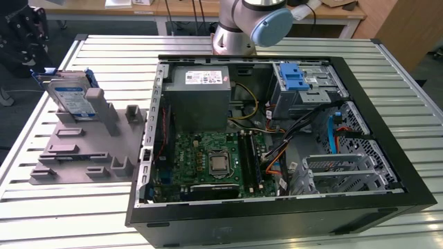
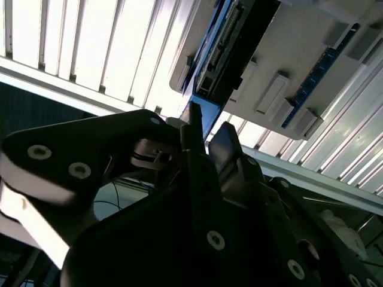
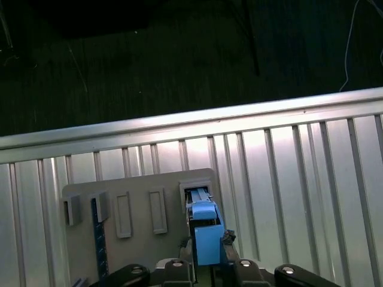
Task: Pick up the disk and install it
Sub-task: 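Pick up the disk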
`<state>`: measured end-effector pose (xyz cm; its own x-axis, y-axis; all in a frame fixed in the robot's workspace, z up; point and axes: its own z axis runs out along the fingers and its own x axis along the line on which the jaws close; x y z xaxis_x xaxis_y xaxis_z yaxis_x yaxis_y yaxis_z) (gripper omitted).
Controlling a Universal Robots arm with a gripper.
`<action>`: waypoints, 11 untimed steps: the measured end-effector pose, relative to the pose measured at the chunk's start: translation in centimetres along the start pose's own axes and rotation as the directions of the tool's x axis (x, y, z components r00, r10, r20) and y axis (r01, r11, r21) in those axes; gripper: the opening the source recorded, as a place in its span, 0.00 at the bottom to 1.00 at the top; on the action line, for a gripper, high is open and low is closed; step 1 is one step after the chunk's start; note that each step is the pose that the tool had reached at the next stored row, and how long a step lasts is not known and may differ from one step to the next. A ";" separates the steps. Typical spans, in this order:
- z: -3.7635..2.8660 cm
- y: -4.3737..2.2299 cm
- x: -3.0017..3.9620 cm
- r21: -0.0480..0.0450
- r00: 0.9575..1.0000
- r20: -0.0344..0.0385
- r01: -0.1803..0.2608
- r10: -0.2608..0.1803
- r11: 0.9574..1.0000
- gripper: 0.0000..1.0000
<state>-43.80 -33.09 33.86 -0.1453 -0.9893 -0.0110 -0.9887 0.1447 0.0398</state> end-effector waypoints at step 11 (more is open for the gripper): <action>0.54 -0.02 0.01 0.014 1.000 0.002 0.007 -0.007 1.000 0.53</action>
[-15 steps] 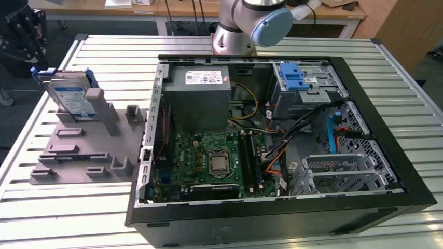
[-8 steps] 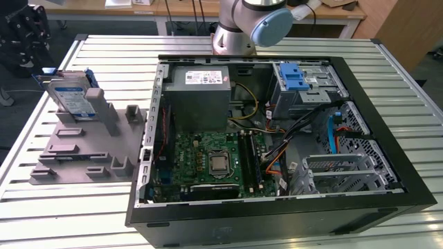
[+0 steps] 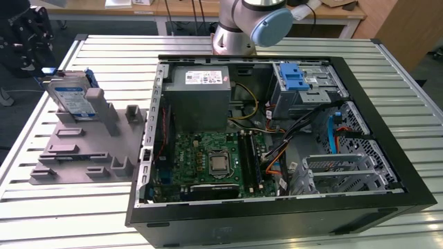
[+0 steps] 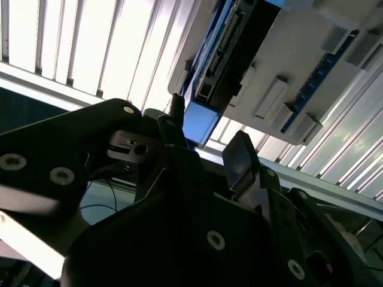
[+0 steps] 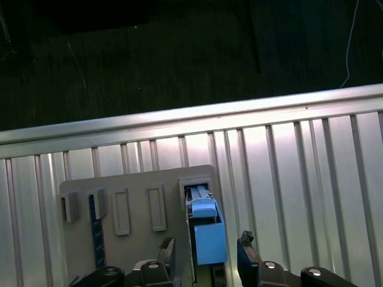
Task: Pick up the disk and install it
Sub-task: 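Pick up the disk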
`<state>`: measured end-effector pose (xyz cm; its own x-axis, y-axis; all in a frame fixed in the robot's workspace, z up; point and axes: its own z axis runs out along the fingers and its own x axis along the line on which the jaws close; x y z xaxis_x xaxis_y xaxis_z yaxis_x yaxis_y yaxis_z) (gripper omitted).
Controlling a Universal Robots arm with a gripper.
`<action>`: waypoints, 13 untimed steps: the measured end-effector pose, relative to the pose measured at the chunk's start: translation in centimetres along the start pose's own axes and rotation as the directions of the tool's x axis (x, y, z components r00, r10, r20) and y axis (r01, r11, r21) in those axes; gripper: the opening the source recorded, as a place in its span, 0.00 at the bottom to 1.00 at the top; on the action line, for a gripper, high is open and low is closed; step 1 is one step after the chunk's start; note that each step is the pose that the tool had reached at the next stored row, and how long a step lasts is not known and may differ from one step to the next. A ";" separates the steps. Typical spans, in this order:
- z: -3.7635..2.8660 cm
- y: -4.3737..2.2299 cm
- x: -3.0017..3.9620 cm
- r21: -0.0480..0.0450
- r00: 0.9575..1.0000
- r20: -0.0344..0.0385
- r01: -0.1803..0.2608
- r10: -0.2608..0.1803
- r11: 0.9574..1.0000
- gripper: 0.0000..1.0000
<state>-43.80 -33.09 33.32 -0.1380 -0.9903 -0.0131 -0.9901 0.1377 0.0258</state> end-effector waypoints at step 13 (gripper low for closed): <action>1.01 0.16 0.04 -0.001 0.998 -0.001 0.055 -0.055 0.998 0.53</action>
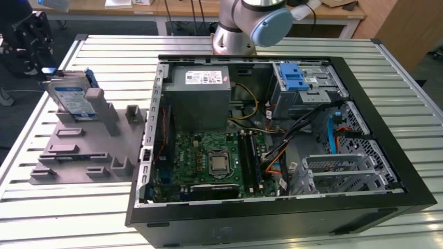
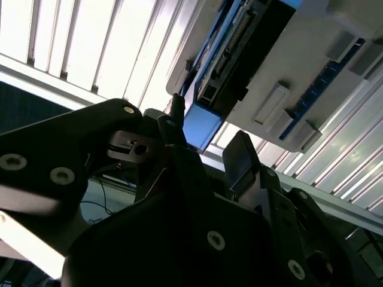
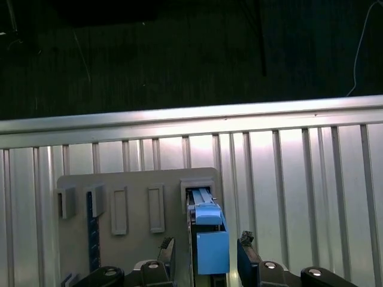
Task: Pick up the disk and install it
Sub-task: 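Pick up the disk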
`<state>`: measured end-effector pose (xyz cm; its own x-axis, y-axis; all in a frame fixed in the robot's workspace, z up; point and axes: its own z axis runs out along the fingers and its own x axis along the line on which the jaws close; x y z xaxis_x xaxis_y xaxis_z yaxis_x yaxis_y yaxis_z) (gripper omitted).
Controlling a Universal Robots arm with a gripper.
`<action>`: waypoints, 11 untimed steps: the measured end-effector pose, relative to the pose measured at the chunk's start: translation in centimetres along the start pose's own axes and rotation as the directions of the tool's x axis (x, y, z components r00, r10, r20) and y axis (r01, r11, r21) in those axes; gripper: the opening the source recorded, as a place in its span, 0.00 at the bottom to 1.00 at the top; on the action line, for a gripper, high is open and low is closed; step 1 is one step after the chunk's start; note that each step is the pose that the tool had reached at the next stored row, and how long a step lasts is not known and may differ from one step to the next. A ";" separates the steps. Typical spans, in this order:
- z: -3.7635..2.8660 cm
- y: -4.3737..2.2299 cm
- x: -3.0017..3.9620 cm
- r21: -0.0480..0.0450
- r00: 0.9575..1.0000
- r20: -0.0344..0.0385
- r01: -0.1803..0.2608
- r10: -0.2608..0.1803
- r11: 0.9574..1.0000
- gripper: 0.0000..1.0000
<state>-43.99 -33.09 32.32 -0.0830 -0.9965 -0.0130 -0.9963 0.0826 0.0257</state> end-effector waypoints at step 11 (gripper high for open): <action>0.83 0.06 0.02 0.000 0.999 -0.001 0.053 -0.053 0.999 0.53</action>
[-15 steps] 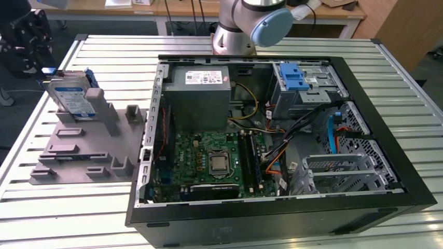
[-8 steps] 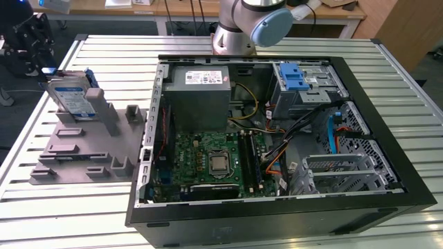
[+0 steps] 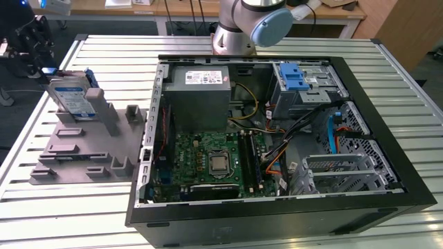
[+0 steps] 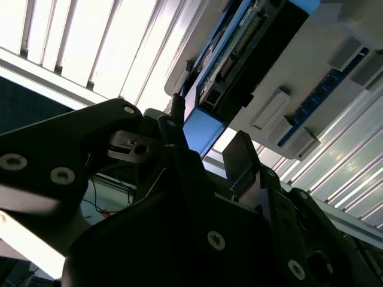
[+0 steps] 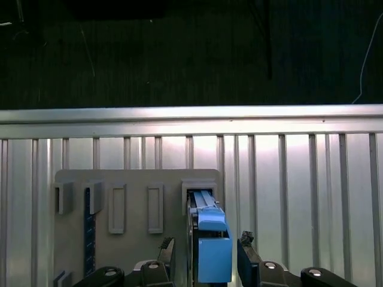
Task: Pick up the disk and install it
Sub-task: 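Pick up the disk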
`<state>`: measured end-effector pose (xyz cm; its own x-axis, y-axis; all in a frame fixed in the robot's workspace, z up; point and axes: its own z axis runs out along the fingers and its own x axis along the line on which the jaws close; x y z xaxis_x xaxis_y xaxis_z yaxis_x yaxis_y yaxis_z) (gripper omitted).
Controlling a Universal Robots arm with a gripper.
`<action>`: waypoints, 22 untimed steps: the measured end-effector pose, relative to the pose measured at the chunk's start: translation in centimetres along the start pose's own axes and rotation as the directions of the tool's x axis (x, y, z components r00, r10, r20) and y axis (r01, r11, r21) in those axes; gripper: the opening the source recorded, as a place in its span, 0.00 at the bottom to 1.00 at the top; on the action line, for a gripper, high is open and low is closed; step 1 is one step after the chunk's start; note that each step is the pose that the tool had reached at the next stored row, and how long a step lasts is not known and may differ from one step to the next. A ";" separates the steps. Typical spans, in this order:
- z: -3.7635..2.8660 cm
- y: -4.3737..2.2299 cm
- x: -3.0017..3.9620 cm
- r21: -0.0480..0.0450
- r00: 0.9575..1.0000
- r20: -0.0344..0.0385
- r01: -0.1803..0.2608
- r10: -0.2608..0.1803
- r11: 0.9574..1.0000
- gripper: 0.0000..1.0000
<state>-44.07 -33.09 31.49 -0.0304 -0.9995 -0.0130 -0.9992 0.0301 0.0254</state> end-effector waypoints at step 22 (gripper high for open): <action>1.00 0.09 -0.13 0.001 1.000 0.000 -0.009 0.009 1.000 0.53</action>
<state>-44.18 -32.95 30.49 -0.0391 -0.9991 -0.0130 -0.9989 0.0388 0.0249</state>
